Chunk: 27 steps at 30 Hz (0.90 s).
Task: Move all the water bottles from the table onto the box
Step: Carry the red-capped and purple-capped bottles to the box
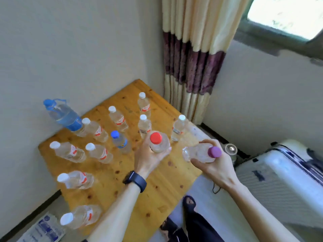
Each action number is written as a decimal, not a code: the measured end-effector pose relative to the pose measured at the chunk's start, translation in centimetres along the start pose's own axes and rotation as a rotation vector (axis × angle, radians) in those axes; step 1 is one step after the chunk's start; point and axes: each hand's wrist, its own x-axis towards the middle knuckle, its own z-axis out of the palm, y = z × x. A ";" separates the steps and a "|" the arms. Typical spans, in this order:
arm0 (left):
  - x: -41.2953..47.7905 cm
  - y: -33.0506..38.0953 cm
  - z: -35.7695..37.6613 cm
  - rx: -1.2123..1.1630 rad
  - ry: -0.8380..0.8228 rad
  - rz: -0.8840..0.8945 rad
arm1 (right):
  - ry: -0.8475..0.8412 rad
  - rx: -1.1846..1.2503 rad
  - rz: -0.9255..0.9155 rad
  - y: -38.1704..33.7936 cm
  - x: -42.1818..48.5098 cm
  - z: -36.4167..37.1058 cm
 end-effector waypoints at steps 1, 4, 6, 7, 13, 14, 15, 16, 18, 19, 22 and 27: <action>0.4 1.9 1.3 0.001 -0.033 0.060 | 0.074 0.005 0.015 0.1 -0.8 -1.8; 0.1 7.8 6.1 -0.002 -0.160 0.231 | 0.275 0.057 0.073 1.3 -4.2 -7.5; -1.5 12.0 9.9 0.003 -0.268 0.332 | 0.401 0.060 0.111 2.6 -7.4 -11.6; -2.6 14.1 12.0 0.015 -0.327 0.375 | 0.461 0.050 0.130 3.4 -9.2 -13.7; -14.3 23.7 24.6 0.033 -0.703 0.557 | 0.853 0.036 0.260 9.5 -23.9 -24.2; -17.3 24.8 26.6 0.027 -0.766 0.581 | 0.921 0.042 0.295 10.6 -27.0 -25.4; -19.8 25.5 28.5 0.027 -0.818 0.604 | 0.983 0.036 0.322 11.5 -29.7 -26.5; -22.0 26.1 30.0 0.030 -0.861 0.630 | 1.034 0.026 0.351 12.3 -32.0 -27.3; -29.0 27.0 34.0 0.044 -0.995 0.707 | 1.167 0.042 0.438 15.1 -39.2 -29.0; -32.6 27.1 35.7 0.065 -1.053 0.737 | 1.227 0.057 0.479 16.4 -42.9 -29.5; -43.0 27.6 40.2 0.132 -1.230 0.782 | 1.372 0.048 0.622 19.7 -53.0 -30.3; -59.3 28.5 45.4 0.240 -1.496 0.907 | 1.574 0.060 0.850 23.1 -67.6 -29.9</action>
